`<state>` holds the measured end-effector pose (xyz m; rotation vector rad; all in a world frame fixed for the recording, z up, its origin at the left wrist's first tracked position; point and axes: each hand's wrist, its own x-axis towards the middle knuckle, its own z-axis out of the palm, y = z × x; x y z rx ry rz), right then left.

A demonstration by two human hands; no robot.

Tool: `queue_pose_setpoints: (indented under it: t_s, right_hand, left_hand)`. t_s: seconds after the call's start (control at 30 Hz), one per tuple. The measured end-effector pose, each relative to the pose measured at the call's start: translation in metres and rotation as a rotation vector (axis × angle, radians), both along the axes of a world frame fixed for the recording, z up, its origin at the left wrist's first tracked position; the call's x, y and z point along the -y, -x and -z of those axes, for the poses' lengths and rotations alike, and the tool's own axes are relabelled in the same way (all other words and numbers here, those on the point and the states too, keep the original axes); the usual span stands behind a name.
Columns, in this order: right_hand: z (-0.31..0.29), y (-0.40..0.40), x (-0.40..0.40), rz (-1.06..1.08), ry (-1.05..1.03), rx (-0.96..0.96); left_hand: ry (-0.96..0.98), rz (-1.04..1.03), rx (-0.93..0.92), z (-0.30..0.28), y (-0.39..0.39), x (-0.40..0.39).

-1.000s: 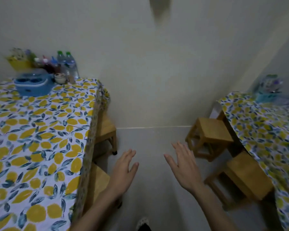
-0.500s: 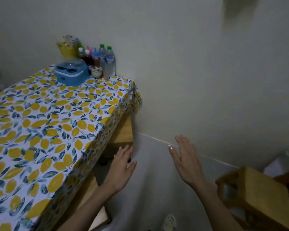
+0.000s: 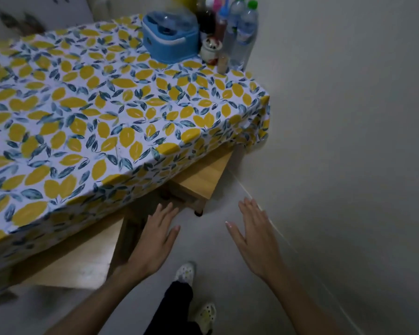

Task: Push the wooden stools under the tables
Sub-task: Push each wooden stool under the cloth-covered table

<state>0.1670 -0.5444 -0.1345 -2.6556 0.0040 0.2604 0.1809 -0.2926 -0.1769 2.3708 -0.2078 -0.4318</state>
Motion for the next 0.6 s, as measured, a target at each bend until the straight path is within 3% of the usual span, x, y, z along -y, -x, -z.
queue_pose_setpoints:
  t_s: [0.27, 0.4, 0.6]
  right_hand:
    - [0.173, -0.12, 0.015, -0.245, 0.117, -0.064]
    - [0.268, -0.164, 0.01, -0.326, 0.147, -0.077]
    - [0.355, -0.203, -0.009, -0.36, 0.215, -0.003]
  left_hand:
    - [-0.06, -0.03, -0.128, 0.152, -0.092, 0.036]
    - [-0.124, 0.061, -0.129, 0.237, -0.132, 0.04]
    - [-0.236, 0.242, -0.008, 0.304, -0.181, 0.036]
